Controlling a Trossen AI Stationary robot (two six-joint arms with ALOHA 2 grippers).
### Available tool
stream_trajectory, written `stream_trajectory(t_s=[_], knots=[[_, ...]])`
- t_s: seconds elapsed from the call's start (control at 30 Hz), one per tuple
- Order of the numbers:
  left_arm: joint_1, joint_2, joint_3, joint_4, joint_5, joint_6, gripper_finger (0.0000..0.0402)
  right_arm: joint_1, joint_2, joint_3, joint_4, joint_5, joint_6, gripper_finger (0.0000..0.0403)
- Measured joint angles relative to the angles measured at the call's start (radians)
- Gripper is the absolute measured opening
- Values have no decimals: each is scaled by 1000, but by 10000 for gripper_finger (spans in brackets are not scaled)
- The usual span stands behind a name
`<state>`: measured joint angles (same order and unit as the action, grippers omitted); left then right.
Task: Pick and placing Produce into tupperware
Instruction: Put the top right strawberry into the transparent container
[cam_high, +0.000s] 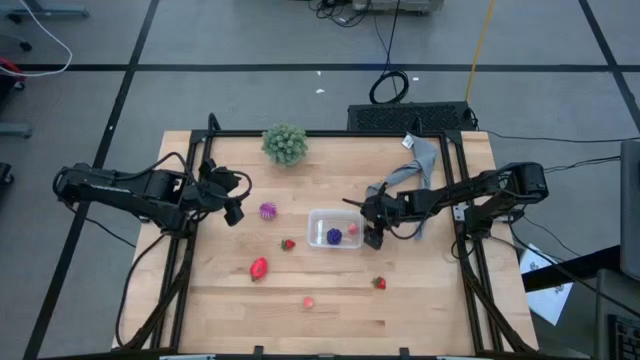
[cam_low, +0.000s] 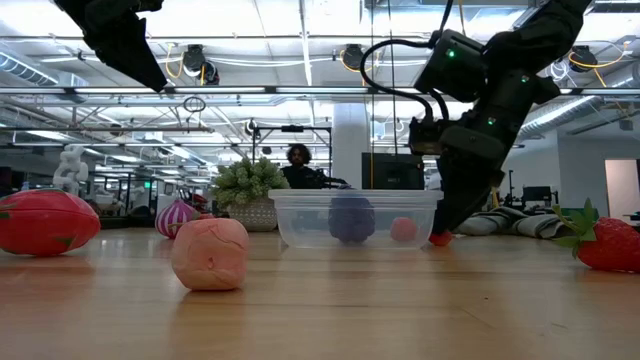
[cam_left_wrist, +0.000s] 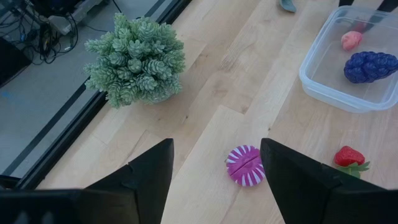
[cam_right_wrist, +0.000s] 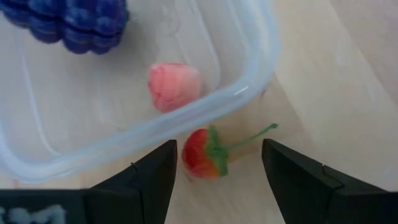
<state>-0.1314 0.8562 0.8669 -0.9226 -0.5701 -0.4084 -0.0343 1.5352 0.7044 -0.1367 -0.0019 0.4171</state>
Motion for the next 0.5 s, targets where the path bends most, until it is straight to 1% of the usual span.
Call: stream_trajectory(t_s=[0.3,0.5], knots=[[0,0,0,0,-1,7,243,0,0,0,-16,1,1,227],[0,0,0,0,-1,7,244,0,0,0,-26,1,8,201]])
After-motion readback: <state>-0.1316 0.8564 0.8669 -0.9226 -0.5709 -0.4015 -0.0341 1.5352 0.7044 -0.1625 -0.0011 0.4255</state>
